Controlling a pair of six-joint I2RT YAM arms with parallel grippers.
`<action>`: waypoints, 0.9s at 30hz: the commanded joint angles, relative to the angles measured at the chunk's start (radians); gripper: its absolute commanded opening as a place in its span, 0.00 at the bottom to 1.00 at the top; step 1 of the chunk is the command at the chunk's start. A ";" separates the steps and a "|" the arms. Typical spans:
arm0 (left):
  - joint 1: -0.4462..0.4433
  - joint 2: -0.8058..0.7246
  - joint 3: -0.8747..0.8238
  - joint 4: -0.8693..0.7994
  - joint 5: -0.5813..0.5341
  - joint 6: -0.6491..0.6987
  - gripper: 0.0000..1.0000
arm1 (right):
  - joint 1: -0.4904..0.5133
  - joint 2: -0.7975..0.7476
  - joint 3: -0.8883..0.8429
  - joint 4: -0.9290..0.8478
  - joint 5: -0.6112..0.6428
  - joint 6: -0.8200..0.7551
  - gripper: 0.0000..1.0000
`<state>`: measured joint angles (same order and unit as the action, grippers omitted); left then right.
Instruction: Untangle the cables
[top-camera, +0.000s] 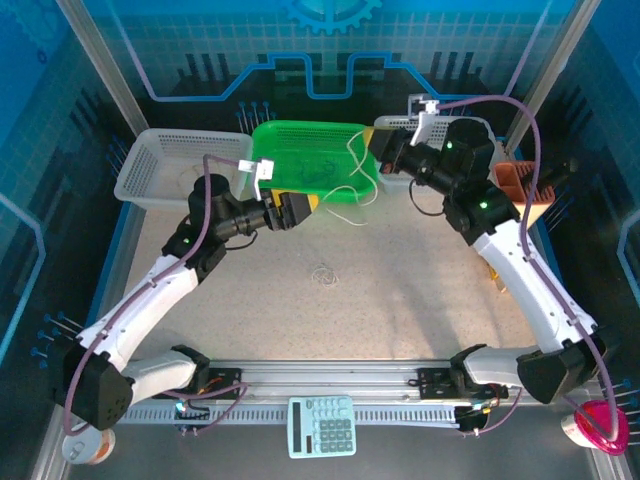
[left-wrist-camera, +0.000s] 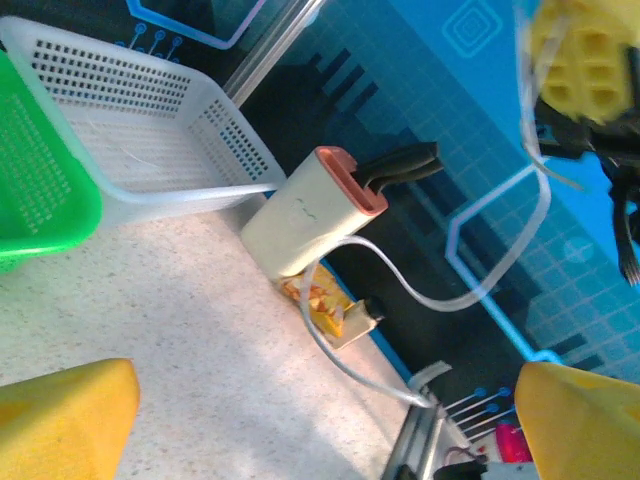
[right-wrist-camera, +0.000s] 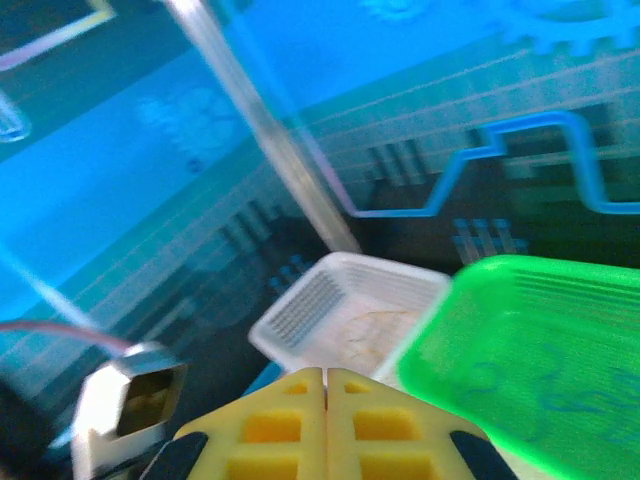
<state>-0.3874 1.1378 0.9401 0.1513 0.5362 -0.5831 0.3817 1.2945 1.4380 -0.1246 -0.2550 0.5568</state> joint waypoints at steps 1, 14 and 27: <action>0.002 -0.056 -0.021 -0.008 -0.060 0.001 0.99 | -0.073 0.034 0.046 -0.054 0.081 -0.035 0.00; 0.004 -0.140 -0.090 -0.088 -0.319 -0.059 0.99 | -0.267 0.289 0.260 -0.075 0.248 -0.062 0.00; 0.003 -0.085 -0.069 -0.070 -0.268 -0.101 0.99 | -0.281 0.694 0.643 -0.228 0.443 -0.119 0.00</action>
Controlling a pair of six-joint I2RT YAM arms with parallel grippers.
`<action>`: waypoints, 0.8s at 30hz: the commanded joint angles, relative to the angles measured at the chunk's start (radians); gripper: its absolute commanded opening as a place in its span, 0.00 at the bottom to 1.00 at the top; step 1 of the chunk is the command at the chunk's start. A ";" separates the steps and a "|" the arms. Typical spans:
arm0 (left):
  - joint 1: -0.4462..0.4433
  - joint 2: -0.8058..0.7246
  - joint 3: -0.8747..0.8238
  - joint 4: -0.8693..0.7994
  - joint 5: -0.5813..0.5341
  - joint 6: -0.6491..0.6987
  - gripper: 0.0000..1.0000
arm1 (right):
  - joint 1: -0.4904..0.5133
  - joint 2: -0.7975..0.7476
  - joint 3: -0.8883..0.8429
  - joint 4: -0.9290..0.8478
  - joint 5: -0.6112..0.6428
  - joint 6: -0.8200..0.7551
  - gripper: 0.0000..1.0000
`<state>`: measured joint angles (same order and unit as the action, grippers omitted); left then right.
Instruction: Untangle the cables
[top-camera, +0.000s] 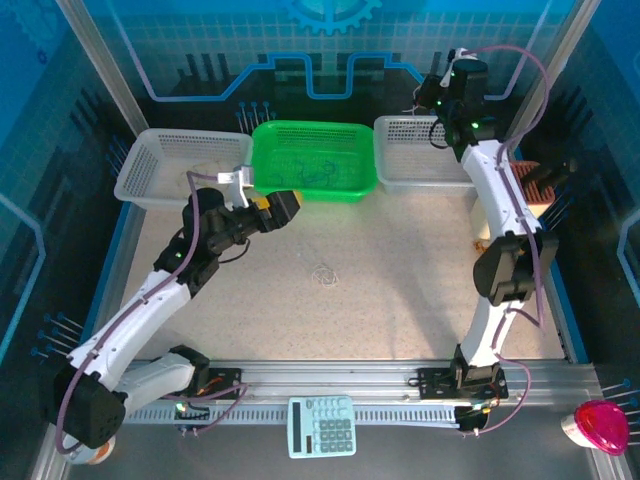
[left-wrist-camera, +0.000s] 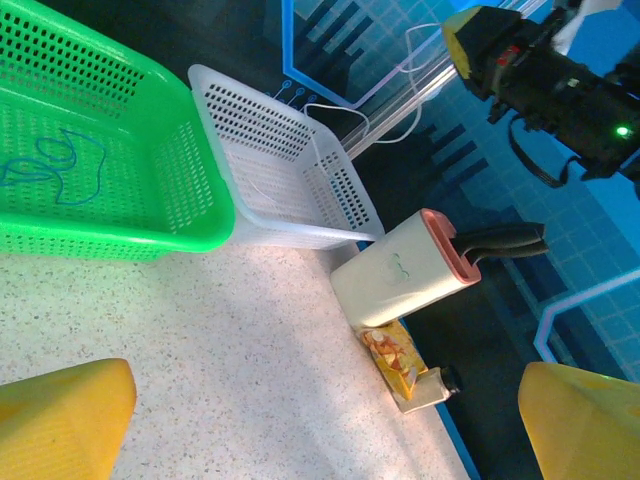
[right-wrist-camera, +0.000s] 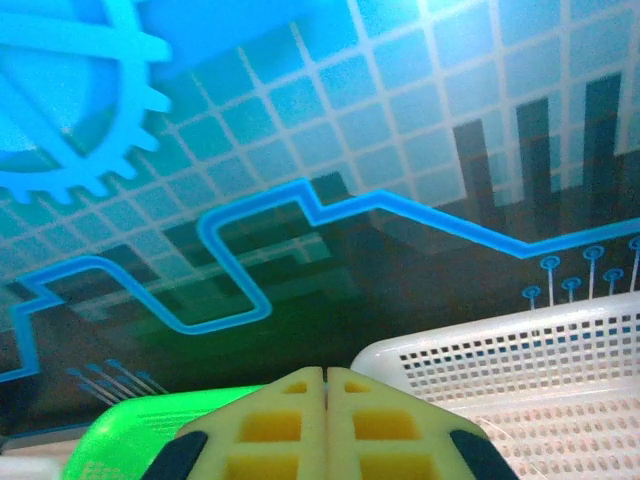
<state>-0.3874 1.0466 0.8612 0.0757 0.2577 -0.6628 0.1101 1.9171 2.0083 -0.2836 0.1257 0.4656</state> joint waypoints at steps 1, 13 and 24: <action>0.003 0.009 0.013 0.004 0.014 -0.023 0.99 | -0.009 0.099 0.102 -0.084 0.067 -0.031 0.00; 0.002 -0.007 0.030 -0.027 0.036 -0.021 0.99 | 0.069 0.324 0.253 -0.240 0.241 -0.150 0.21; 0.002 -0.017 0.038 -0.054 0.022 -0.002 0.99 | 0.074 0.196 0.101 -0.211 0.118 -0.124 0.61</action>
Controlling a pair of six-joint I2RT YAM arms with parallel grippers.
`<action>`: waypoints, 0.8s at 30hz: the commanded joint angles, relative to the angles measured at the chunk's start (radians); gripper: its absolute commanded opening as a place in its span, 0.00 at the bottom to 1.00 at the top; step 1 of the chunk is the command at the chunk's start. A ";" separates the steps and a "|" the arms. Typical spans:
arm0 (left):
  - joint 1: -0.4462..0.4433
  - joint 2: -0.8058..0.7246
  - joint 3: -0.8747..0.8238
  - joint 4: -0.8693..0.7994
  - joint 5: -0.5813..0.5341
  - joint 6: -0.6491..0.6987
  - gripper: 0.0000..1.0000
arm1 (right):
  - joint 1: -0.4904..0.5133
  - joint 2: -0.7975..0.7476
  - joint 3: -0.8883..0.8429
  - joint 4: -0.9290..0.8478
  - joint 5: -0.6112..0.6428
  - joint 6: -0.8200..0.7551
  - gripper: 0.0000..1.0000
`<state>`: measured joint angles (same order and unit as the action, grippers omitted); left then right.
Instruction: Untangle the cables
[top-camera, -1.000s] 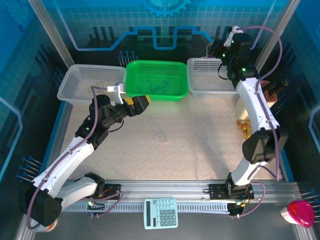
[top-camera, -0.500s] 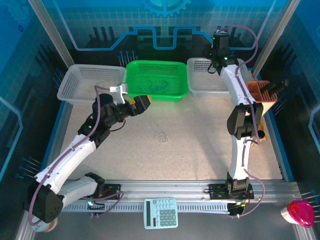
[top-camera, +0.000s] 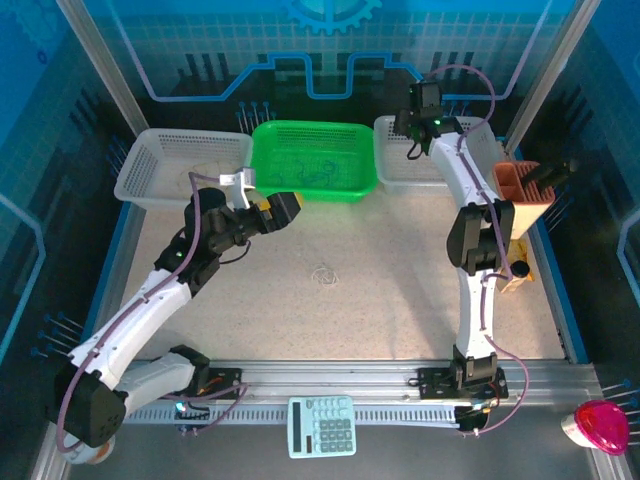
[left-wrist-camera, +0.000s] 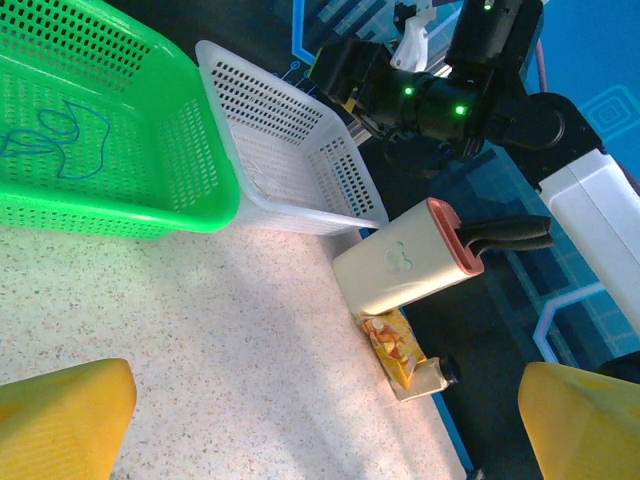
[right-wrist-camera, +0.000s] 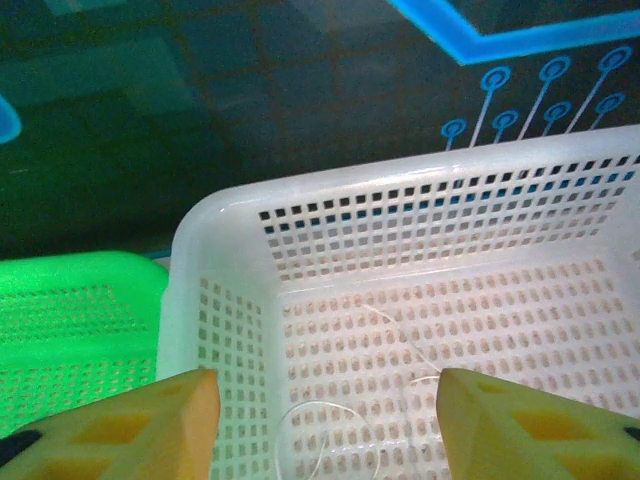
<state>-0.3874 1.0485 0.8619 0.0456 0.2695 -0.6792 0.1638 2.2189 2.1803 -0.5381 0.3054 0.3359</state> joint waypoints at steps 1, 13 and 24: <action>0.002 -0.020 0.036 -0.028 0.004 0.017 0.99 | 0.031 -0.150 -0.116 0.073 -0.083 0.008 0.61; 0.003 -0.026 -0.031 -0.124 -0.121 -0.010 0.99 | 0.288 -0.675 -0.815 0.288 -0.248 0.051 0.59; 0.005 -0.050 -0.085 -0.175 -0.181 -0.039 0.99 | 0.525 -0.720 -1.242 0.339 -0.327 0.144 0.57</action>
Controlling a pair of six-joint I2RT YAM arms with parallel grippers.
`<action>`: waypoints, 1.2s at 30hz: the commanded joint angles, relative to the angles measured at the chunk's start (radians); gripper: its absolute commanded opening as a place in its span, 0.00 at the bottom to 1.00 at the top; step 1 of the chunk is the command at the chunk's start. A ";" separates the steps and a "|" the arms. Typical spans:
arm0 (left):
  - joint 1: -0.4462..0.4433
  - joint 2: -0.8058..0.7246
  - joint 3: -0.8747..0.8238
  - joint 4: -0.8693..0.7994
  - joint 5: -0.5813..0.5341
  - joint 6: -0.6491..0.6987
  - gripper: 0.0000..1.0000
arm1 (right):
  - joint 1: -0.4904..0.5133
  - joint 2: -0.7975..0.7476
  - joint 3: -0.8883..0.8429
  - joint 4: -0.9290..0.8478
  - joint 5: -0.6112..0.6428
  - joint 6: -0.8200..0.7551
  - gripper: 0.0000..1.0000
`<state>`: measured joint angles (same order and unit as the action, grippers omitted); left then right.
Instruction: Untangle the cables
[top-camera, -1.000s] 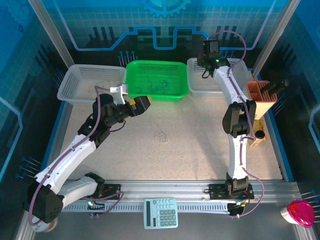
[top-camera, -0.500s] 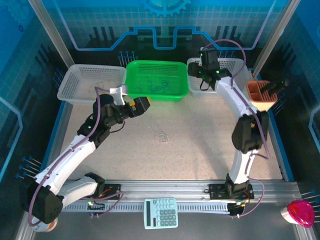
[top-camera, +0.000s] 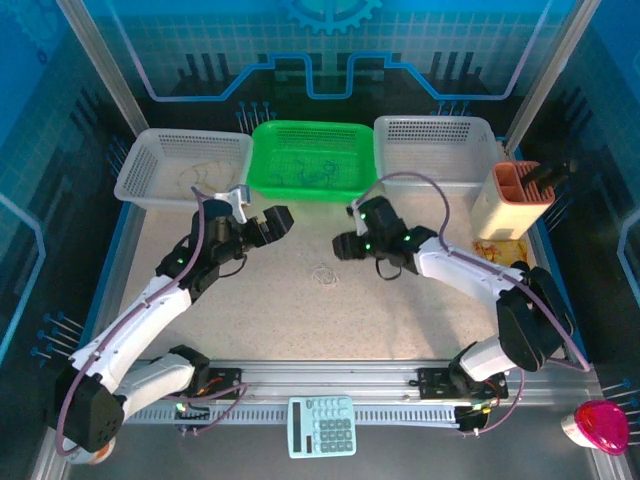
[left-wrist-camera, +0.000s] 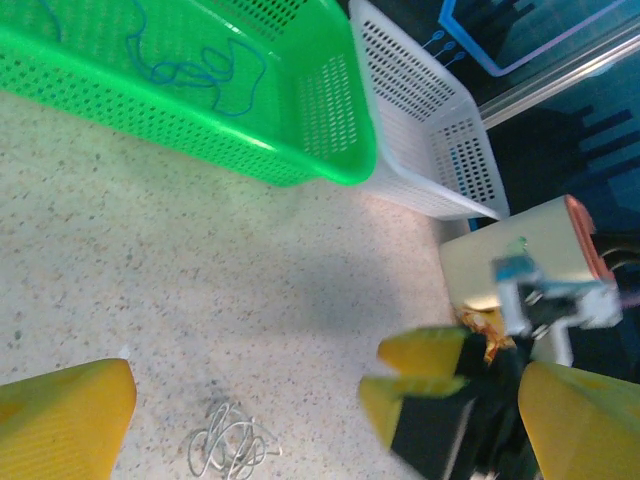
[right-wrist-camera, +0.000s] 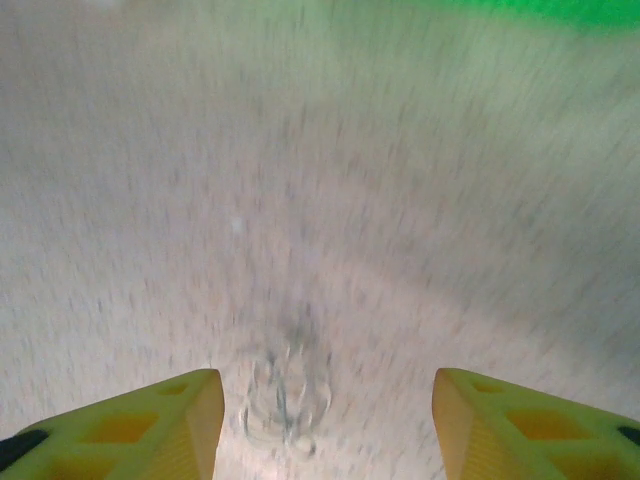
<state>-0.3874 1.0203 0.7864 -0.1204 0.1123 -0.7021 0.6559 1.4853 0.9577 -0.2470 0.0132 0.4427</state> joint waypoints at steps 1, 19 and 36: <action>0.006 -0.022 -0.011 -0.007 -0.022 -0.020 0.99 | 0.043 0.031 -0.030 0.059 -0.039 0.042 0.57; 0.005 -0.014 -0.002 0.011 0.009 -0.040 0.99 | 0.065 0.230 -0.033 0.109 -0.053 0.048 0.41; 0.006 0.032 0.020 0.082 0.115 -0.050 0.99 | 0.011 -0.090 0.040 0.020 -0.096 0.032 0.00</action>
<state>-0.3874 1.0389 0.7826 -0.0978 0.1627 -0.7361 0.6930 1.4712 0.9596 -0.2165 -0.0574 0.4789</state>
